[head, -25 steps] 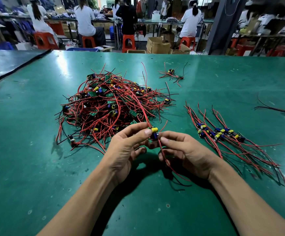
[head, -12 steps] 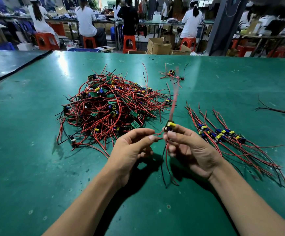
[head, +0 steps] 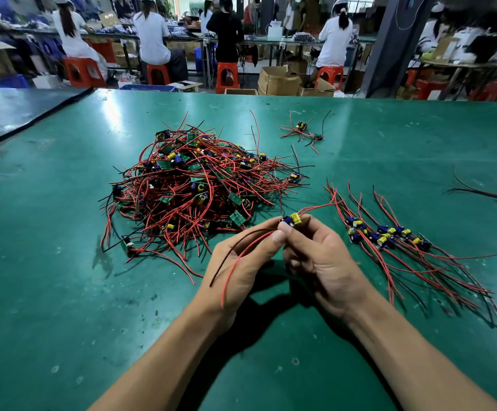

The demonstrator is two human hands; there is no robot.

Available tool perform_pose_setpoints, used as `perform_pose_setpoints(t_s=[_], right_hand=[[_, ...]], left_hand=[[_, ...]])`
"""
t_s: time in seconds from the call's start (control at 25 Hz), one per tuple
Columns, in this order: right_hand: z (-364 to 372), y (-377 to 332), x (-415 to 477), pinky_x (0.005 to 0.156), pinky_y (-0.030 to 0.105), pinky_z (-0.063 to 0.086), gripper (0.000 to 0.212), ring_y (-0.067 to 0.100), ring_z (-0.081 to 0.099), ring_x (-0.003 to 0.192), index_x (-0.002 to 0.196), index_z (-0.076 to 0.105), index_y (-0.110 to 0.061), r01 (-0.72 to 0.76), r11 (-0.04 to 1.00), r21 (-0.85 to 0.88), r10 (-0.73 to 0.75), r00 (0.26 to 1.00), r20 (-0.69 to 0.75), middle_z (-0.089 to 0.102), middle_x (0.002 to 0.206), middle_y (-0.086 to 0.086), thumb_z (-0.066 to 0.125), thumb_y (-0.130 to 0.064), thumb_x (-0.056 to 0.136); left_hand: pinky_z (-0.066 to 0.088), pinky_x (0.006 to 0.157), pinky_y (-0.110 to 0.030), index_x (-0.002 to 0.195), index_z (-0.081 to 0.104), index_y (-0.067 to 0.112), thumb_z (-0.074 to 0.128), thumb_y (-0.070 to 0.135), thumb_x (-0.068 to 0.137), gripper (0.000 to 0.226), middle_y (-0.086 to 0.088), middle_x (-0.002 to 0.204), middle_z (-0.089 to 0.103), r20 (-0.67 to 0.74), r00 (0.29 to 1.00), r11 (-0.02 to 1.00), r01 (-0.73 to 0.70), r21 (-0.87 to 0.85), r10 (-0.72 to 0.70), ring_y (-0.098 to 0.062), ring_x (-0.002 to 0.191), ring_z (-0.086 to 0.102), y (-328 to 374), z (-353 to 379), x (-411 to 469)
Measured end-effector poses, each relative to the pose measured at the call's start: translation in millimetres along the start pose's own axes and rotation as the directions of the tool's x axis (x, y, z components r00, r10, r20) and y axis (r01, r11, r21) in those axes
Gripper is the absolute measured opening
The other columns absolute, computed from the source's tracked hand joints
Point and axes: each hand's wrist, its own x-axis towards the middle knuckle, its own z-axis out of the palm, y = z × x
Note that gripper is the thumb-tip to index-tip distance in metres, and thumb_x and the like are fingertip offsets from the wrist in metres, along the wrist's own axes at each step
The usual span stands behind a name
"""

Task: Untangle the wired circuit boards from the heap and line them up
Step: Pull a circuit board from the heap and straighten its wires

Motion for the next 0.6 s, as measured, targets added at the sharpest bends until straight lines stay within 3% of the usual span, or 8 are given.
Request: perform_pose_setpoints(t_s=[0.12,0.32,0.48,0.6], right_hand=[[-2,-1,-1,0.043,0.015,0.038,0.020,0.004,0.045,0.047,0.085,0.070,-0.019,0.008,1.000,-0.005,-0.008,1.000,-0.009,0.062,0.070,-0.003,0.082,-0.019,0.069],[-1,-1,-4,0.044,0.012,0.038,0.022,0.002,0.048,0.048,0.089,0.074,-0.014,0.056,0.985,-0.160,-0.057,0.998,-0.001,0.064,0.065,-0.007,0.081,-0.020,0.070],[1,-1,-6,0.048,0.011,0.044,0.014,0.001,0.056,0.052,0.090,0.077,-0.012,0.086,0.983,-0.163,-0.082,0.996,0.035,0.069,0.070,-0.007,0.078,-0.012,0.075],[-1,-1,-9,0.053,0.017,0.052,0.016,0.004,0.064,0.063,0.095,0.074,-0.012,0.028,0.960,-0.277,-0.019,0.999,0.036,0.074,0.078,-0.002,0.078,-0.009,0.080]], left_hand=[[0.045,0.102,-0.056,0.106,0.076,0.018,0.076,0.035,0.071,0.039,-0.012,0.111,0.073,-0.049,0.989,0.980,0.127,-0.155,-0.136,-0.030,0.106,0.066,3,0,0],[0.057,0.079,-0.043,0.106,0.075,0.016,0.071,0.023,0.077,0.030,-0.013,0.105,0.073,-0.007,0.987,0.943,0.151,-0.297,-0.160,-0.023,0.086,0.070,12,-3,1],[0.049,0.091,-0.052,0.104,0.075,0.014,0.069,0.023,0.080,0.027,-0.019,0.111,0.070,-0.026,0.981,0.938,0.176,-0.298,-0.193,-0.031,0.097,0.064,14,-3,0],[0.055,0.073,-0.031,0.093,0.075,0.019,0.067,0.027,0.078,0.019,-0.009,0.100,0.073,-0.074,0.983,0.946,0.141,-0.293,-0.170,-0.019,0.084,0.069,15,-5,3]])
